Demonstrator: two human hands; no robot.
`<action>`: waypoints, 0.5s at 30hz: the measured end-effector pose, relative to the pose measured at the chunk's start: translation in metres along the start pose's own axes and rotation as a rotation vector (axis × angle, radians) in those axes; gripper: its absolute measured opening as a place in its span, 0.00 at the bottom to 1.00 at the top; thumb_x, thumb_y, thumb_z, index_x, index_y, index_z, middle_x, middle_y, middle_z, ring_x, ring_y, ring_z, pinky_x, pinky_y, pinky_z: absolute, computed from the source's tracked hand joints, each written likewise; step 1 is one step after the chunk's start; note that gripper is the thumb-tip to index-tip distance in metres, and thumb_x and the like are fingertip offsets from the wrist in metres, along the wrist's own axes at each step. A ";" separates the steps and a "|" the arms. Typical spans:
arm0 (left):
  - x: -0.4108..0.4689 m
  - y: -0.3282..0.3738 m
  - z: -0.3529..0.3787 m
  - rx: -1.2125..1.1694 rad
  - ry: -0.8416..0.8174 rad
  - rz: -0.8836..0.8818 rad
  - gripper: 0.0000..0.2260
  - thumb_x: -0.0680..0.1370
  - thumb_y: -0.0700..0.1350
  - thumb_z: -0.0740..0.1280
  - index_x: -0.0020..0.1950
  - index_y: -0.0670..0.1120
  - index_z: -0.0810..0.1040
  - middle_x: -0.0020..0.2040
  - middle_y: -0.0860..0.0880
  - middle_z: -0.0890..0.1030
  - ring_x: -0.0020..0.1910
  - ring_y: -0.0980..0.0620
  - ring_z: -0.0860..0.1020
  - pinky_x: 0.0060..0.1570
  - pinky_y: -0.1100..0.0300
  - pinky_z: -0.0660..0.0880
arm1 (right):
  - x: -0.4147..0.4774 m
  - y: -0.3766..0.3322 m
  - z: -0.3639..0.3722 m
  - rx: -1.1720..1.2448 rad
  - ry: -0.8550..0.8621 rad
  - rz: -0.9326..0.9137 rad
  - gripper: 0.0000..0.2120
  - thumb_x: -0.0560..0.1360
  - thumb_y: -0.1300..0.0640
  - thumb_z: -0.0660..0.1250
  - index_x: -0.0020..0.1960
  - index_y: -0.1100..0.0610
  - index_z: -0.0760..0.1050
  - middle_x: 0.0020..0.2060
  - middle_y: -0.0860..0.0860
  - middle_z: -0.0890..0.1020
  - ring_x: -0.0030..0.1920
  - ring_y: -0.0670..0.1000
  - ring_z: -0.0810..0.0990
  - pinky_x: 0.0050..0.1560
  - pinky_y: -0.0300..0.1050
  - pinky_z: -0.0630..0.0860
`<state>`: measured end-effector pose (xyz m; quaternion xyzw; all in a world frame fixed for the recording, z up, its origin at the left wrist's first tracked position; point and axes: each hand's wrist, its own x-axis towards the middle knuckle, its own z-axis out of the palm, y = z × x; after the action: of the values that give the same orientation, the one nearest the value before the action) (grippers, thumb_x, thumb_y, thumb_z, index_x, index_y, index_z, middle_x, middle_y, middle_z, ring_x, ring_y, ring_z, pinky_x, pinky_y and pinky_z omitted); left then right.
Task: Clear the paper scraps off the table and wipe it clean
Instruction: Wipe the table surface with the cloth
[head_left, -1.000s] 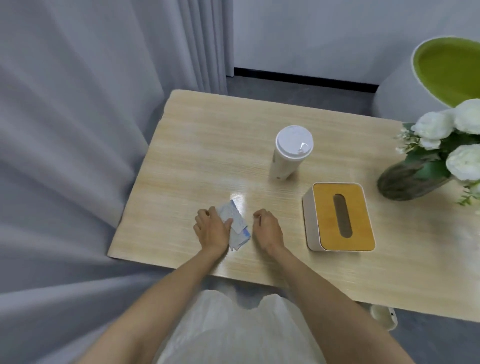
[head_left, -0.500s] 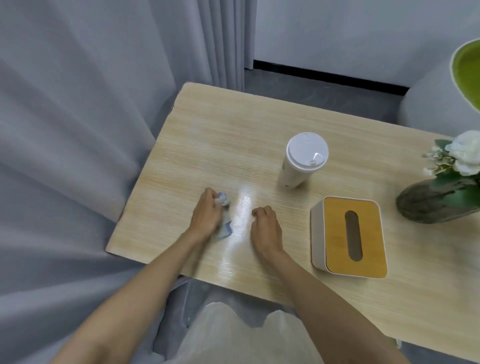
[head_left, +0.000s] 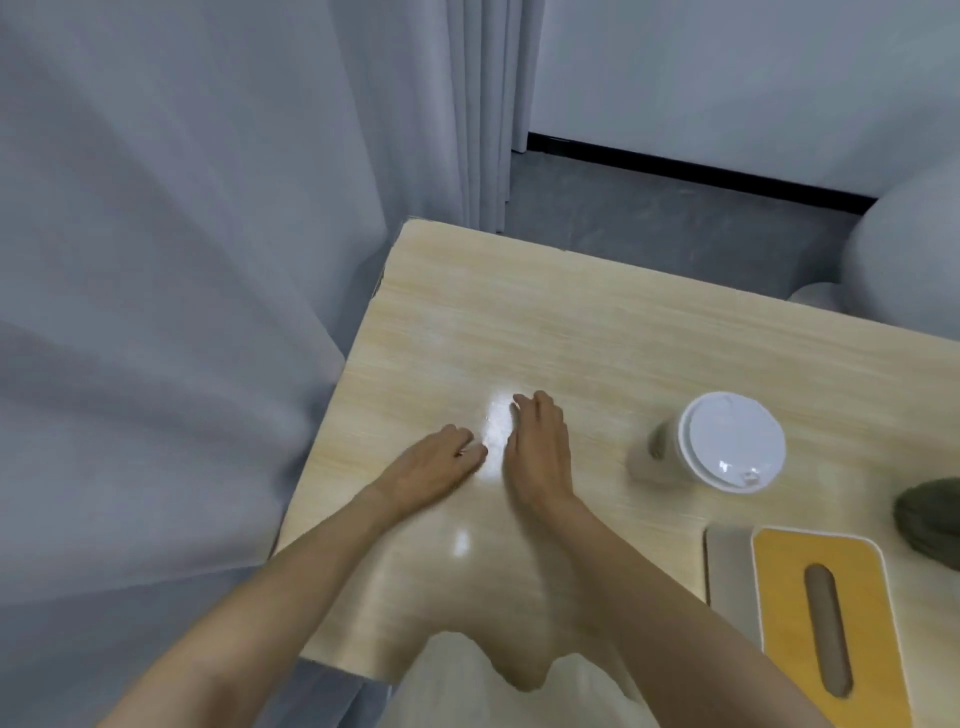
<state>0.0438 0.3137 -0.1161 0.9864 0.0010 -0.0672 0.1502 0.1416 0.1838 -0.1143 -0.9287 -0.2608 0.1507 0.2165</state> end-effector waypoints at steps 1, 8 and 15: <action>0.010 -0.019 -0.003 -0.060 0.017 0.017 0.10 0.79 0.48 0.55 0.51 0.44 0.72 0.47 0.45 0.76 0.45 0.44 0.76 0.44 0.52 0.72 | 0.012 -0.003 0.001 0.002 0.001 0.015 0.19 0.78 0.66 0.56 0.68 0.60 0.67 0.67 0.59 0.68 0.66 0.59 0.67 0.64 0.51 0.67; 0.113 -0.127 -0.056 -0.302 0.415 -0.807 0.08 0.74 0.33 0.57 0.49 0.43 0.73 0.48 0.44 0.71 0.45 0.46 0.71 0.43 0.54 0.64 | 0.080 -0.010 -0.006 0.047 0.052 0.114 0.22 0.81 0.59 0.51 0.75 0.56 0.57 0.76 0.57 0.53 0.75 0.56 0.52 0.75 0.47 0.51; 0.160 -0.066 -0.041 -0.330 0.063 -0.095 0.12 0.81 0.47 0.58 0.63 0.45 0.71 0.52 0.55 0.72 0.59 0.46 0.71 0.62 0.48 0.70 | 0.120 -0.001 -0.005 -0.068 0.116 0.315 0.26 0.82 0.57 0.49 0.77 0.59 0.48 0.77 0.58 0.45 0.77 0.55 0.42 0.76 0.52 0.41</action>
<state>0.2066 0.3861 -0.1178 0.9487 0.0634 -0.0420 0.3068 0.2419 0.2486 -0.1293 -0.9720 -0.1039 0.1202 0.1733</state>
